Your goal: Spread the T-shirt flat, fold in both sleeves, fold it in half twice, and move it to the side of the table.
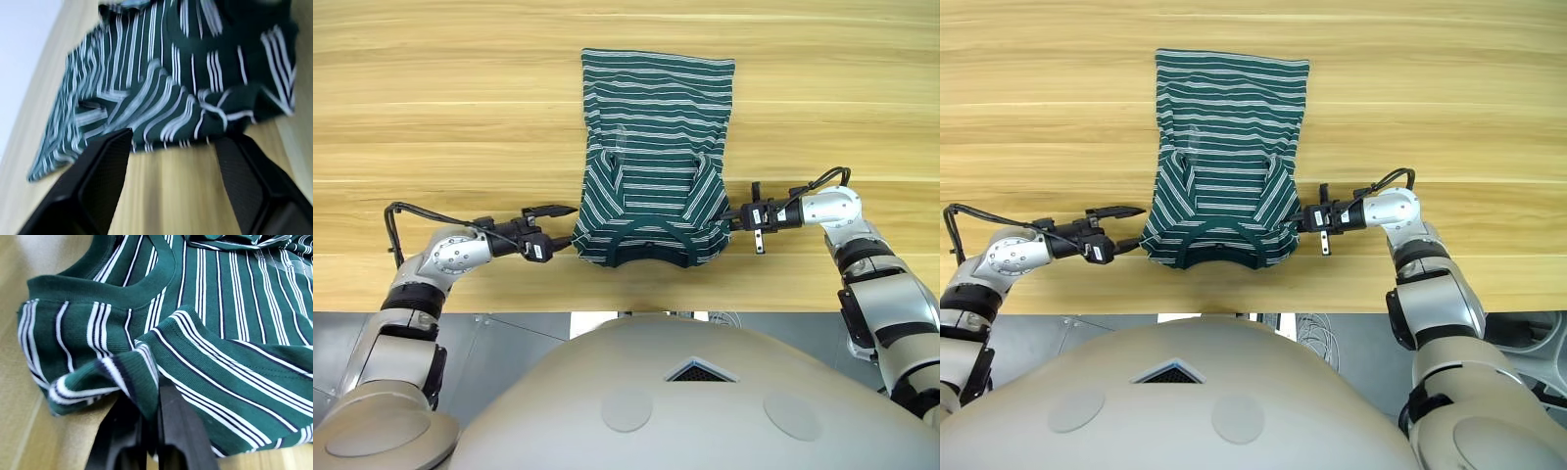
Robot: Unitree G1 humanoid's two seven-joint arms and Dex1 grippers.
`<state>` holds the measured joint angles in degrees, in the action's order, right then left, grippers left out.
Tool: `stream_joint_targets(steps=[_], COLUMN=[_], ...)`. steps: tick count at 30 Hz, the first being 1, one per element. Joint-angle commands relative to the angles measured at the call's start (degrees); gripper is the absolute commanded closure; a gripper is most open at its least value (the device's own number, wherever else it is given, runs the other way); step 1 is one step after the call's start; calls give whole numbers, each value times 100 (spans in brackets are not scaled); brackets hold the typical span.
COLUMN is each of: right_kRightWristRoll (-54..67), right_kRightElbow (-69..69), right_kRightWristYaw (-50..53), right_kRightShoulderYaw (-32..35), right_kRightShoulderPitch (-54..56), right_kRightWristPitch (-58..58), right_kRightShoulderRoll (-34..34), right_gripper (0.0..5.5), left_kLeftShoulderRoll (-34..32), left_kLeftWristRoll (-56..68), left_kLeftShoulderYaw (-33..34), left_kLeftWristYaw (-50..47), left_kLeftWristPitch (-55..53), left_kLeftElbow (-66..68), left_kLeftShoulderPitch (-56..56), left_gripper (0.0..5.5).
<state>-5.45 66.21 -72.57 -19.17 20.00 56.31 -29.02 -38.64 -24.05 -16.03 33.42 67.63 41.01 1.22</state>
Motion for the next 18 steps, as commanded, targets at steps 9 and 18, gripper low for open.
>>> stream_joint_targets(steps=[9, 18], right_kRightWristRoll=[-11, 118], right_kRightElbow=[-85, -183], right_kRightWristYaw=[-37, -100], right_kRightShoulderYaw=[39, 123], right_kRightShoulderPitch=[14, -34], right_kRightWristPitch=[-135, -116], right_kRightShoulderRoll=[48, 91], right_gripper=[546, 546], left_kLeftShoulderRoll=[-65, -281], left_kLeftWristRoll=[-1679, -1960], left_kLeftShoulderYaw=[-819, -1565], left_kLeftWristYaw=[-1034, -1121], left_kLeftWristPitch=[64, -317], left_kLeftElbow=[414, 1234], left_kLeftShoulderPitch=[753, 1071], left_gripper=[258, 381])
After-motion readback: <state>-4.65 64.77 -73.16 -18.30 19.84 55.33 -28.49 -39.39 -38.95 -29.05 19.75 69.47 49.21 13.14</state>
